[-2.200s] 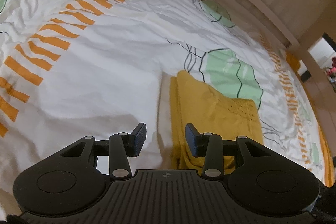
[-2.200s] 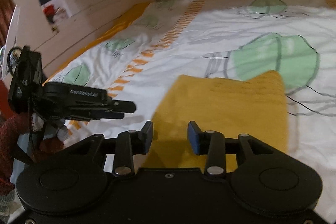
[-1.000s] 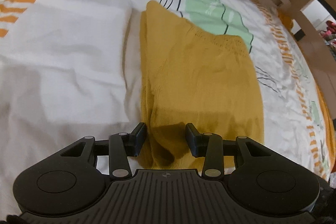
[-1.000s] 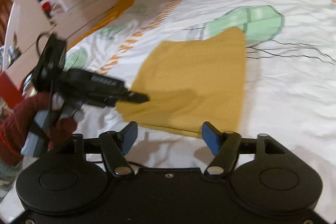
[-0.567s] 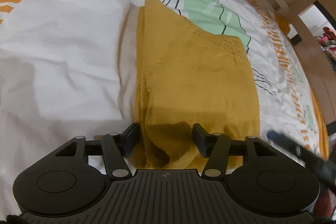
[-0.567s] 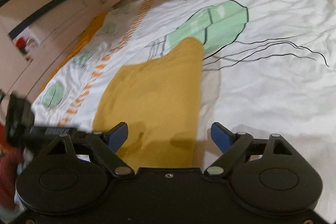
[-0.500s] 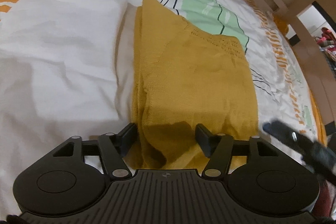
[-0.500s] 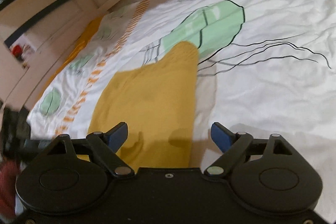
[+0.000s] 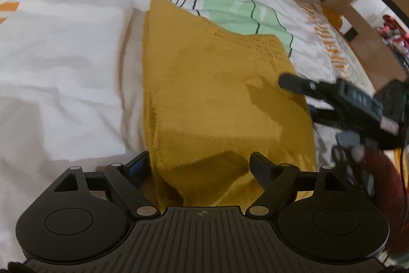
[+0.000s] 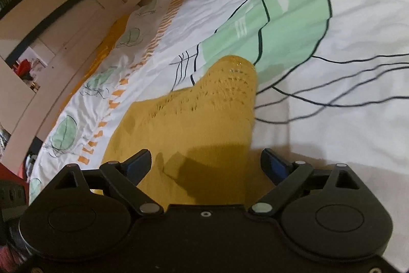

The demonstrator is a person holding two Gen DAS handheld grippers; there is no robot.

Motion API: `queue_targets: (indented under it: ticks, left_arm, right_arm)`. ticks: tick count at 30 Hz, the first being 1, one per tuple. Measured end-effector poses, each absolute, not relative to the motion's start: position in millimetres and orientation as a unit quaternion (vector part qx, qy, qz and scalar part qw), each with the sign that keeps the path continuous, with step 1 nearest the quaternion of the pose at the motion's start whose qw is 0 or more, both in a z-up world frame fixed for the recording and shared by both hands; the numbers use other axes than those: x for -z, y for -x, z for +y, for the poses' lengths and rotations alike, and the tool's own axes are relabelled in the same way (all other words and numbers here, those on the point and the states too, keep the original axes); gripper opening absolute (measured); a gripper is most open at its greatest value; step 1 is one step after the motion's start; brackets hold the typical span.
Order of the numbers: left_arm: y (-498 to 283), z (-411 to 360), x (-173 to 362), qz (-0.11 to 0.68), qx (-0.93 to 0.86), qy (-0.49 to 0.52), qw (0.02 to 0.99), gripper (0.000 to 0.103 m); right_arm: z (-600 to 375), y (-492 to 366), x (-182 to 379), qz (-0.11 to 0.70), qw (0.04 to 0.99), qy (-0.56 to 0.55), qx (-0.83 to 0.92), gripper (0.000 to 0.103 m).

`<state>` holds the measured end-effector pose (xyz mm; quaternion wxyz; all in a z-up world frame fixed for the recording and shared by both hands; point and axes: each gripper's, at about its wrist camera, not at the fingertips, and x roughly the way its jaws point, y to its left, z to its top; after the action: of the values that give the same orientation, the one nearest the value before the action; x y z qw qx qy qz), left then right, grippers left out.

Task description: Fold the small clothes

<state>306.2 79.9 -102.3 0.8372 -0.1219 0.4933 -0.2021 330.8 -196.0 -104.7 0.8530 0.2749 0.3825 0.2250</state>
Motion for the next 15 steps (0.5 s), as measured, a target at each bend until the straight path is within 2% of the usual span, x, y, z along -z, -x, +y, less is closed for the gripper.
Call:
queue_targets:
  ticks: [7,15]
  left_arm:
    - [-310.5,74.6,103.4,0.493,0.208,0.116,0.837,0.084]
    - [-310.6,64.4,102.5,0.493,0.201,0.092,0.841,0.084]
  right_arm:
    - [-191.1,-347.0,107.6,0.381,0.847,-0.279,-0.246,0.103]
    - [-184.3,-348.2,108.1,0.374,0.854,-0.262,-0.249,0.103]
